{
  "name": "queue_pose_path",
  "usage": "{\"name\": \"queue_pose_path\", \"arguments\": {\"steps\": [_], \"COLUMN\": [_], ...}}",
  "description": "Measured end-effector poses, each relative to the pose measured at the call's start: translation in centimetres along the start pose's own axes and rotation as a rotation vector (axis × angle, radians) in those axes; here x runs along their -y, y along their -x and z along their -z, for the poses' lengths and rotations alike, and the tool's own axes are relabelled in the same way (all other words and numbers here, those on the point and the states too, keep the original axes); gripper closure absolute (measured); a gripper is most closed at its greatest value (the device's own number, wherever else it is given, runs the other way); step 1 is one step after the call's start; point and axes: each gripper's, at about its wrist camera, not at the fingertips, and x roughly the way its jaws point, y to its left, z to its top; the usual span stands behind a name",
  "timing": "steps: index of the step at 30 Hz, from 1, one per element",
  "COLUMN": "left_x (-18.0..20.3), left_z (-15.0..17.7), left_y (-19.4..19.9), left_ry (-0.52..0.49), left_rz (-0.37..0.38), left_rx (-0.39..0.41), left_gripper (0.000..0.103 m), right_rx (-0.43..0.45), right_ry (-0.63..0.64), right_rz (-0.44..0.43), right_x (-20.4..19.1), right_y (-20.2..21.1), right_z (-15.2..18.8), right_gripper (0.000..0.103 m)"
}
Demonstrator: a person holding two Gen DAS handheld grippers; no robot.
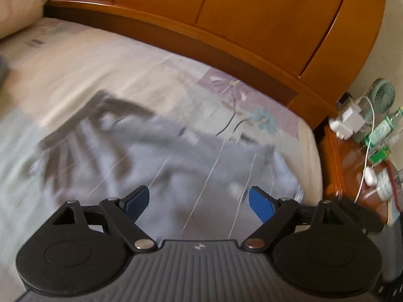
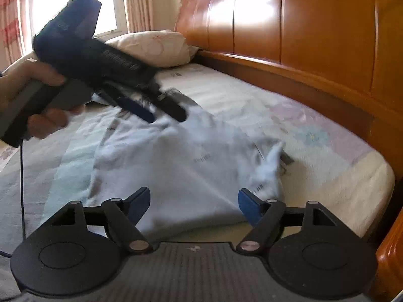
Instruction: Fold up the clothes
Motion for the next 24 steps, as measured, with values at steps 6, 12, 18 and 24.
{"name": "queue_pose_path", "arguments": {"steps": [6, 12, 18, 24], "left_x": [0.2, 1.7, 3.0, 4.6], "left_z": [5.3, 12.0, 16.8, 20.2], "left_y": [4.5, 9.2, 12.6, 15.2], "left_ry": [-0.091, -0.117, -0.027, 0.013], "left_rz": [-0.212, -0.32, -0.356, -0.397], "left_rx": [-0.038, 0.044, 0.154, 0.217], "left_gripper": [0.014, 0.009, 0.008, 0.004], "right_rx": [-0.046, -0.095, -0.054, -0.119], "right_ry": [0.076, 0.127, 0.106, 0.171], "right_rz": [-0.019, 0.03, 0.009, -0.014], "right_x": [-2.4, -4.0, -5.1, -6.8], "right_y": [-1.0, -0.2, 0.6, -0.8], "right_z": [0.1, 1.7, 0.5, 0.5], "right_gripper": [0.01, 0.0, 0.0, 0.0]}}
